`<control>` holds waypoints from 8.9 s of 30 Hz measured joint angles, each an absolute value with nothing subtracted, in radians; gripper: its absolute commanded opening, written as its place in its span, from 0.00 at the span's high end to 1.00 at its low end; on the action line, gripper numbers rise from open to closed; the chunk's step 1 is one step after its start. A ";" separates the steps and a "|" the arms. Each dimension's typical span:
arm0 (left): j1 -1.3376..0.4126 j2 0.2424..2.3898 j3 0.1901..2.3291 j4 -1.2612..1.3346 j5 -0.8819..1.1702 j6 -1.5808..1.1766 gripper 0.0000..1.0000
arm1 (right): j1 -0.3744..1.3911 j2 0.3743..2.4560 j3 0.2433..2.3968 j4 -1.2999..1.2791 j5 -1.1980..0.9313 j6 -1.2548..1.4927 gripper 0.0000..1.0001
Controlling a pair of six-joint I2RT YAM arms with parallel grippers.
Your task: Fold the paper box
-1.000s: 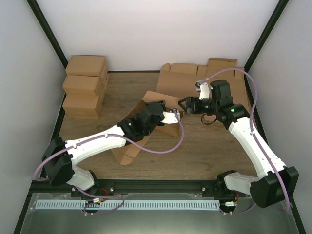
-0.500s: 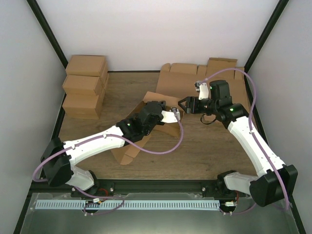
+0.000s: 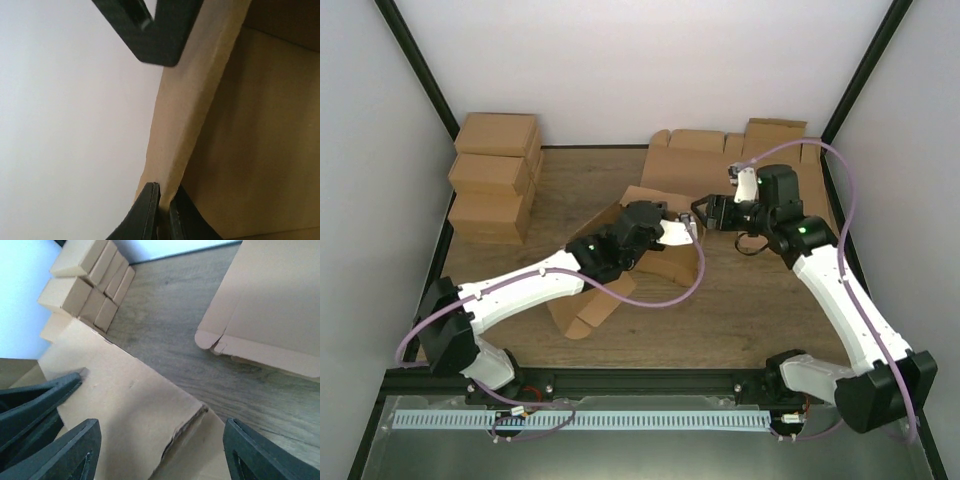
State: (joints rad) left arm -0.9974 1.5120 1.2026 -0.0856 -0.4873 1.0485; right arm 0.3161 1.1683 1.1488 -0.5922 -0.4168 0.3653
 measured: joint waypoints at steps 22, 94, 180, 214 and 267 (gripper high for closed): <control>-0.619 1.655 1.683 -0.671 -0.012 0.258 0.96 | 0.304 0.892 1.229 -0.550 -0.198 0.413 0.27; -0.650 1.752 1.210 -0.814 -0.284 -0.130 0.96 | 0.900 1.448 0.588 -0.163 -0.133 0.667 0.99; -0.576 1.007 1.228 -0.981 -0.150 -0.415 0.02 | 0.683 1.953 1.386 -0.483 -0.016 -0.176 0.73; -0.575 0.904 1.406 -0.941 0.029 -0.466 0.00 | 0.638 1.288 0.929 -0.441 0.118 0.882 0.99; -0.576 0.564 0.425 -0.613 0.310 -0.999 0.01 | 0.516 1.700 1.158 -0.469 0.029 0.032 0.74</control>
